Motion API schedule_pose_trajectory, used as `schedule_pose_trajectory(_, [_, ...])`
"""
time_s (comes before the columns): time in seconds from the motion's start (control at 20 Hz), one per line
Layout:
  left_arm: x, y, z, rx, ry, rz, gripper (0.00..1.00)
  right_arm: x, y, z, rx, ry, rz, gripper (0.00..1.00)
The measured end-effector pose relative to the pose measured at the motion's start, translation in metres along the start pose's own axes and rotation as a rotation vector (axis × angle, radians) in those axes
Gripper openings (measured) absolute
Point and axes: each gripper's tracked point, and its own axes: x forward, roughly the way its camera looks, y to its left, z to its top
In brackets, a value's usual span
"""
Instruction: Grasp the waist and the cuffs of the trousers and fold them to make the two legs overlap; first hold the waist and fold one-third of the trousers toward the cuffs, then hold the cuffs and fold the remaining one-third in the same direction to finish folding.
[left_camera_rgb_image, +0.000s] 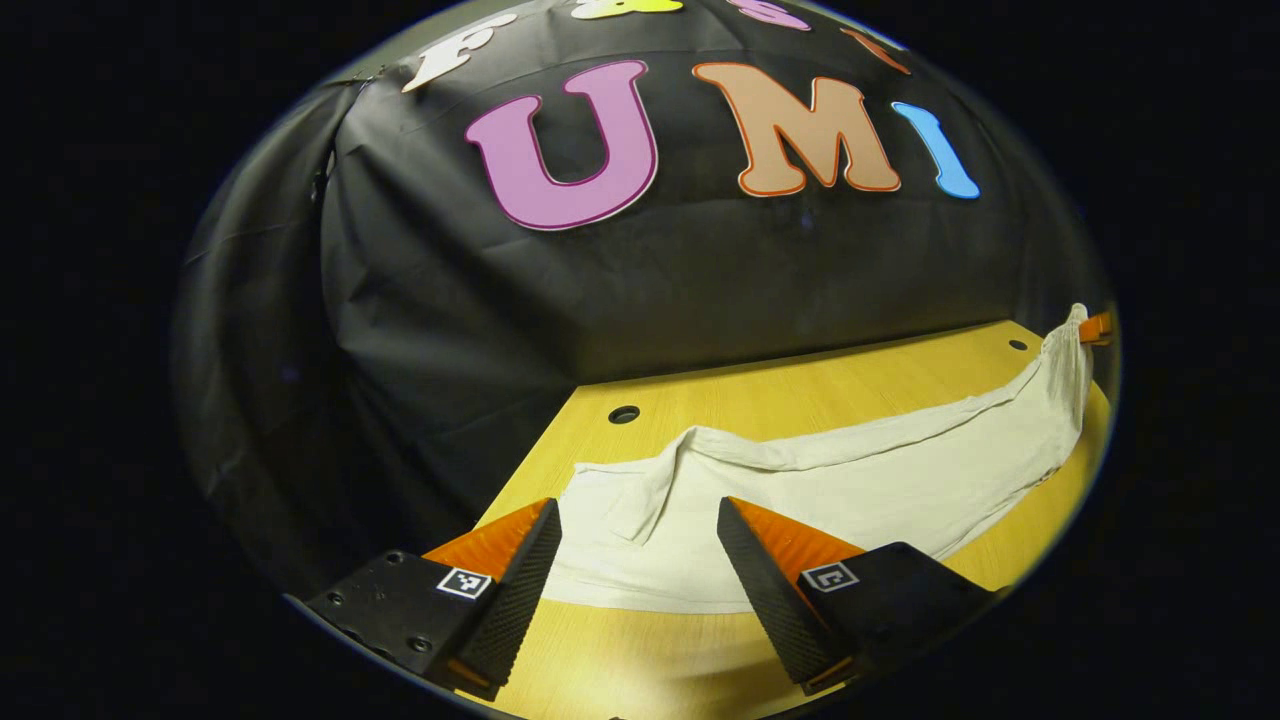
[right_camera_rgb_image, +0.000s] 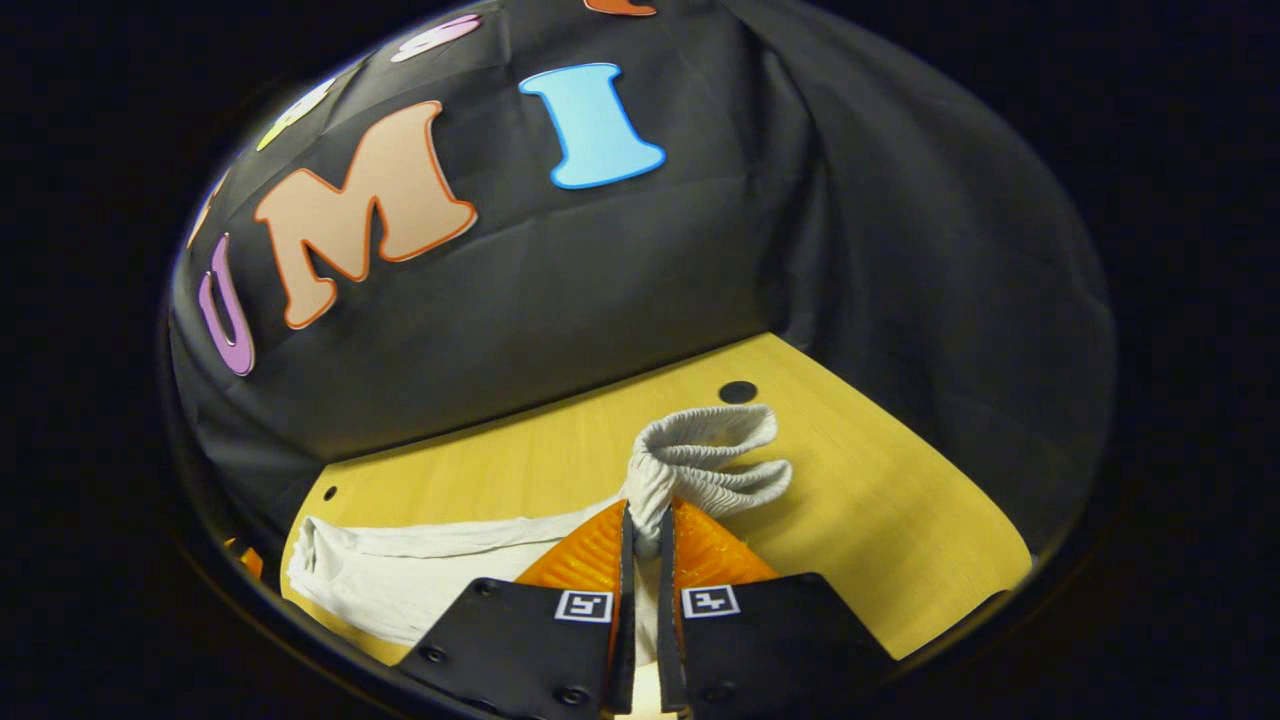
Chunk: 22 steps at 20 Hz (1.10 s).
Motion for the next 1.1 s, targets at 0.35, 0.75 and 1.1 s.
schedule_pose_trajectory(0.35, [-0.005, 0.031, -0.017, -0.032, 0.022, 0.021, 0.96, -0.011, 0.000, 0.010, -0.112, -0.041, 0.123, 0.11])
schedule_pose_trajectory(0.75, [-0.007, 0.052, -0.033, -0.054, 0.045, 0.019, 0.96, -0.008, 0.010, 0.004, -0.230, 0.003, 0.253, 0.11])
schedule_pose_trajectory(1.1, [-0.001, 0.065, -0.050, -0.063, 0.074, 0.010, 0.96, -0.015, 0.006, 0.010, -0.346, 0.140, 0.323, 0.11])
